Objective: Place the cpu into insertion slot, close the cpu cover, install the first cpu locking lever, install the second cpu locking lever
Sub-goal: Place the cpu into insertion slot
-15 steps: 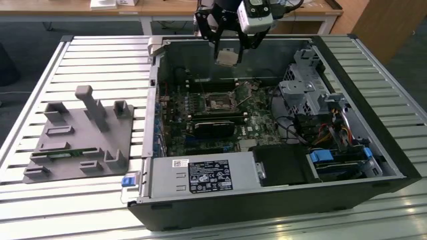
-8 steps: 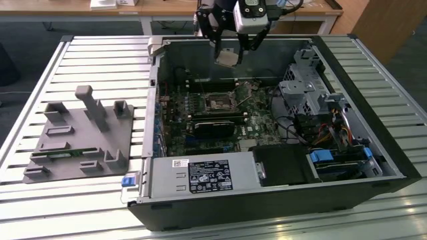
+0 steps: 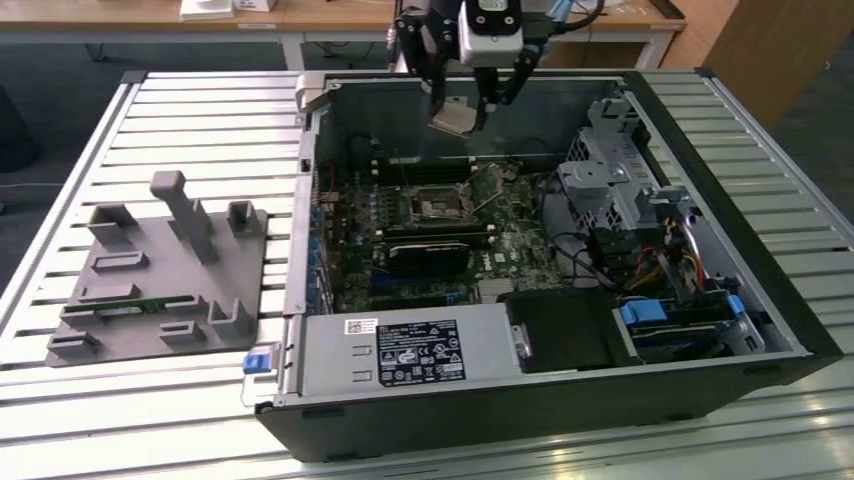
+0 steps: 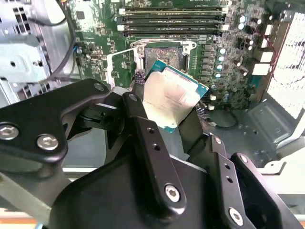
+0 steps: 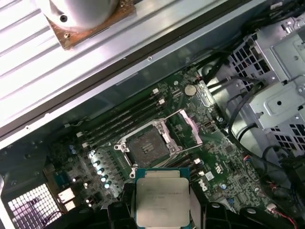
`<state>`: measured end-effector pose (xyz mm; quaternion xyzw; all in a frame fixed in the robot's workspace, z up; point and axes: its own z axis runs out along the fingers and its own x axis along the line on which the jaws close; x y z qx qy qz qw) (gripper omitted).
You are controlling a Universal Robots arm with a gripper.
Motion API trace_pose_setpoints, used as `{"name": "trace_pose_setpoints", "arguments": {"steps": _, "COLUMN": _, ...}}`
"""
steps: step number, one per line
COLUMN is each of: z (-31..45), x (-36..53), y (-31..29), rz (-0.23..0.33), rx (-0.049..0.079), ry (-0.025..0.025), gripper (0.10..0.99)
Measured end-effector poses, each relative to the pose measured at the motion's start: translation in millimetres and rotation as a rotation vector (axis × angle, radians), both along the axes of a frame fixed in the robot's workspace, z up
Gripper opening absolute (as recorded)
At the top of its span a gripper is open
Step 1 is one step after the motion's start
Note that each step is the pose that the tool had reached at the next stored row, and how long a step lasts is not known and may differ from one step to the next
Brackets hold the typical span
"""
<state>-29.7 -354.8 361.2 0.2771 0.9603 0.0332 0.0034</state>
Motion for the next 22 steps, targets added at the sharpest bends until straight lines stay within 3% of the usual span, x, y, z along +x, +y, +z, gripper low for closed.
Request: {"name": "trace_pose_setpoints", "arguments": {"steps": 22, "z": -0.9, "x": 0.0, "y": 0.0, "rz": -0.331, "rx": -0.012, "ry": 0.0004, "gripper": 0.541}}
